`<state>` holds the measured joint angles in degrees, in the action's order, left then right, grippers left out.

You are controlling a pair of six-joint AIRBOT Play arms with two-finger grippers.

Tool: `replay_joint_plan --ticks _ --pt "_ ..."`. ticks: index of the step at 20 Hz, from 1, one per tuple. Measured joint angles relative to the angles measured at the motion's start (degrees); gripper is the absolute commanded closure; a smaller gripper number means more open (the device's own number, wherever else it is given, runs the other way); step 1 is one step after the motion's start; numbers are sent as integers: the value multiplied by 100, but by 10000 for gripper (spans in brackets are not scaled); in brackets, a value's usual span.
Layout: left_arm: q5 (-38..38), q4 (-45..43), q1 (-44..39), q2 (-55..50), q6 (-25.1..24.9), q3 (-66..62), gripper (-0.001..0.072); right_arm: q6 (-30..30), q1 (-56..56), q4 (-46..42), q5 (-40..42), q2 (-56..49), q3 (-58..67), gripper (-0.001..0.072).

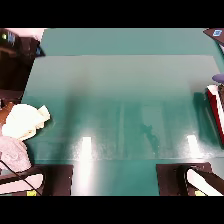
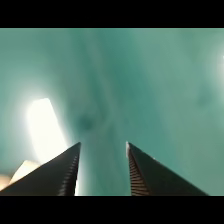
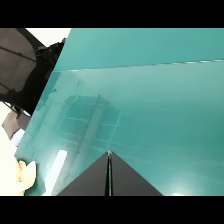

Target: Fold the shirts.

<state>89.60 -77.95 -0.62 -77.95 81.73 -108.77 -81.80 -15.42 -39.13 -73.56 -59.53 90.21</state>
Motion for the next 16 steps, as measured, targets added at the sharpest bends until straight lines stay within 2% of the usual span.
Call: replay_joint_plan --ticks 2,3,4,8,13,14,15,16 --pt "181 -564 68 247 92 616 314 61 -2 0 0 0 0 695" --pt "208 -774 109 396 127 1019 211 92 -4 2 0 0 0 695" --pt "195 -984 168 573 153 1510 22 111 -7 -2 0 0 0 695" --pt "-313 -1661 581 1196 444 3578 19 203 -11 -2 2 0 0 695" --pt "-1469 -1947 1099 1469 739 5418 20 238 -11 -4 2 0 0 695" --pt "-1692 -1958 1143 1482 776 5624 53 238 -11 -4 2 0 0 695" --pt "-1884 -1974 1180 1499 817 5781 171 240 -13 -4 0 0 0 695" --pt "-2013 -1982 1204 1510 844 5890 347 240 -13 -4 0 0 0 695"
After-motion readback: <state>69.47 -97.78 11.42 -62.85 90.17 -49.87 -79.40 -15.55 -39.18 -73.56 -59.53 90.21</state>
